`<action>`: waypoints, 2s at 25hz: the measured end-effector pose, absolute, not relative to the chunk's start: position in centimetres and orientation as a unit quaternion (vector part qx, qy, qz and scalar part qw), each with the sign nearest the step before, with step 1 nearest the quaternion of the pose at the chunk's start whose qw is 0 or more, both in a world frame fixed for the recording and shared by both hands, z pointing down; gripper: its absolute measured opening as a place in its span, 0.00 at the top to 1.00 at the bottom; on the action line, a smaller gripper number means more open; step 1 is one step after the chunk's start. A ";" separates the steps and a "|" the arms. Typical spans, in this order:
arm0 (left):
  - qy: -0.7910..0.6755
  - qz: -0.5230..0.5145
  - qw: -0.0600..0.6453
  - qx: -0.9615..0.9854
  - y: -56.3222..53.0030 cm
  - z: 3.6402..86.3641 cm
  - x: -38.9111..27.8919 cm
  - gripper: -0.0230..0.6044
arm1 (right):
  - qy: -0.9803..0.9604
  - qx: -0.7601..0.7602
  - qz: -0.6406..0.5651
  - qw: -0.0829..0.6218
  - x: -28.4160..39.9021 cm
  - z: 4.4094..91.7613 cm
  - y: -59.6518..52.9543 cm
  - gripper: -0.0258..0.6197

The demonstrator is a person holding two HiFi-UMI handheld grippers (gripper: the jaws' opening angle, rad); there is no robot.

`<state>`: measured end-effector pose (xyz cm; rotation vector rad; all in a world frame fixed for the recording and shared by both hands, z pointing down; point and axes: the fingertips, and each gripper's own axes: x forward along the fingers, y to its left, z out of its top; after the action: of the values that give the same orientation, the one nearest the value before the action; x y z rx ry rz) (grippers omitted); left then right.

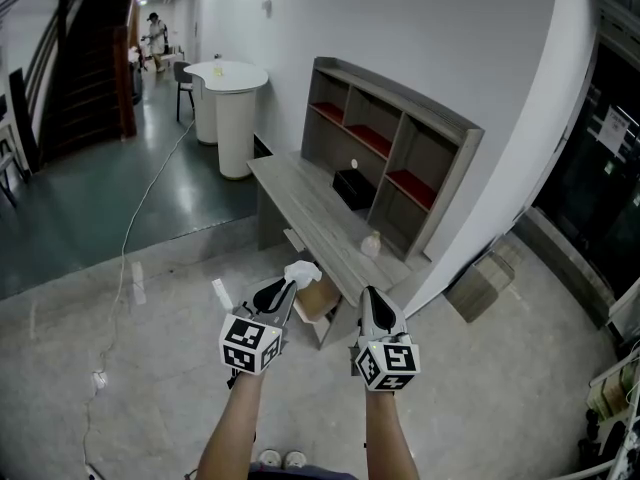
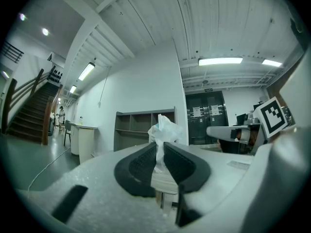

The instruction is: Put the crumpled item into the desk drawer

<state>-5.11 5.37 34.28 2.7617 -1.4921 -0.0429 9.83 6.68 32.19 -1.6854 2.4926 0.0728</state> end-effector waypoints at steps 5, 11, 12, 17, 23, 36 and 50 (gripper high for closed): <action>-0.477 -0.011 0.003 0.879 5.5 34.5 -5.0 0.88 | 0.830 -0.553 0.023 0.069 9.9 32.5 6.8 0.95; -0.482 -0.003 0.010 0.876 5.6 35.4 -4.7 0.88 | 0.838 -0.541 0.016 0.065 9.8 33.4 6.6 0.95; -0.483 -0.002 0.011 0.875 5.6 35.6 -4.7 0.88 | 0.839 -0.539 0.014 0.065 9.8 33.6 6.7 0.95; -0.494 0.006 0.020 0.869 5.6 36.6 -4.7 0.88 | 0.845 -0.530 0.003 0.064 10.0 34.5 6.4 0.95; -0.506 0.012 0.018 0.862 5.2 37.8 -4.4 0.88 | 0.846 -0.528 -0.010 0.071 11.5 36.1 5.0 0.95; -0.515 0.008 0.051 0.856 -5.0 41.9 -7.0 0.88 | 0.848 -0.529 -0.008 0.036 9.7 38.7 -5.1 0.95; -0.452 0.030 0.075 0.888 -22.3 44.6 -9.2 0.88 | 0.815 -0.578 -0.031 0.035 6.7 40.4 -20.9 0.95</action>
<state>-9.22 -22.35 44.59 2.6646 -1.3555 0.0895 6.72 -20.90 40.40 -1.7759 2.5049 -0.0945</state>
